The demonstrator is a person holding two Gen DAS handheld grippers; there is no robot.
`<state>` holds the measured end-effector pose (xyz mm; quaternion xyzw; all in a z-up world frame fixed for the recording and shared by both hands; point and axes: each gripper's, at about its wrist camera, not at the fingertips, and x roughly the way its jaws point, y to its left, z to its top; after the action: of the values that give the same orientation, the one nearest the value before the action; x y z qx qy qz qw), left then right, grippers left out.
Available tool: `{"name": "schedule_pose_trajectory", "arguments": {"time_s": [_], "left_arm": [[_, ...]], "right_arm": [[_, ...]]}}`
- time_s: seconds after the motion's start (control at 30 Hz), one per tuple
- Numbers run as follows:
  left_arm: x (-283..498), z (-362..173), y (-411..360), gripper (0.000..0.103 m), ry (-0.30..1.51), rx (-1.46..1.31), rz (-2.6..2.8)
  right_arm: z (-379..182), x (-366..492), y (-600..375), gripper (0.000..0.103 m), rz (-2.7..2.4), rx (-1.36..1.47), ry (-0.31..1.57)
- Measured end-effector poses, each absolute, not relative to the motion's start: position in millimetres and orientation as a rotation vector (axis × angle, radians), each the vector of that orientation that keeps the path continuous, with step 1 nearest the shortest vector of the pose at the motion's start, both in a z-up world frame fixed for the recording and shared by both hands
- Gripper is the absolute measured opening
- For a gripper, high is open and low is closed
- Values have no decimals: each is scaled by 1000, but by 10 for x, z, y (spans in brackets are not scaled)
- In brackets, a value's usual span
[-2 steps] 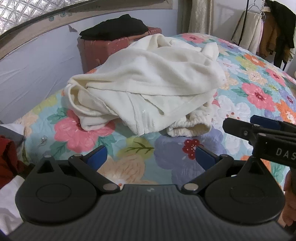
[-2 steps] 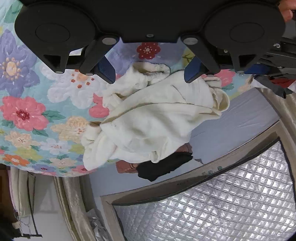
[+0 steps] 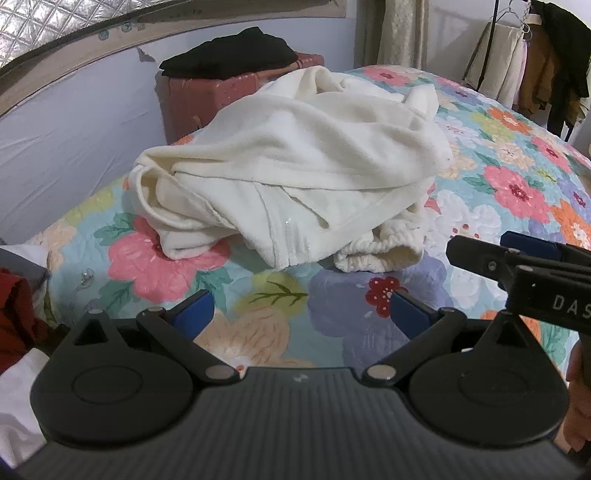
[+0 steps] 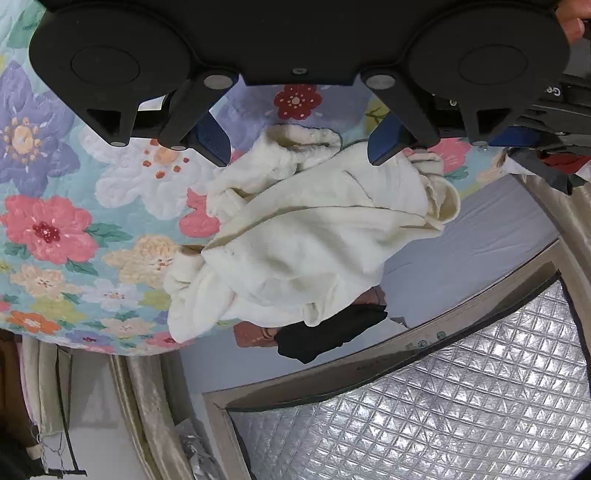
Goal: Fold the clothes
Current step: 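Move both grippers toward the crumpled cream fleece garment on the bed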
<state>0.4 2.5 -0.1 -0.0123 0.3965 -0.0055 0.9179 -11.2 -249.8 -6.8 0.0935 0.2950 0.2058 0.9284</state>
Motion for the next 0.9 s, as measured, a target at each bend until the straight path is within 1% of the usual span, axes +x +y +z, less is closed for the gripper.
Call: {"name": "schedule_pose_trajectory", "arguments": {"time_s": [0.17, 0.27, 0.43, 0.9], "left_arm": [[14, -2, 87, 103, 803, -30, -10], [20, -3, 124, 103, 796, -33, -9], [59, -43, 218, 103, 825, -101, -15], [64, -25, 295, 103, 824, -51, 35]], "right_arm": [[-77, -105, -2501, 85, 420, 200, 598], [-83, -101, -2503, 89, 419, 205, 595], [-95, -106, -2496, 90, 421, 208, 590], [-171, -113, -2453, 92, 446, 226, 584]]}}
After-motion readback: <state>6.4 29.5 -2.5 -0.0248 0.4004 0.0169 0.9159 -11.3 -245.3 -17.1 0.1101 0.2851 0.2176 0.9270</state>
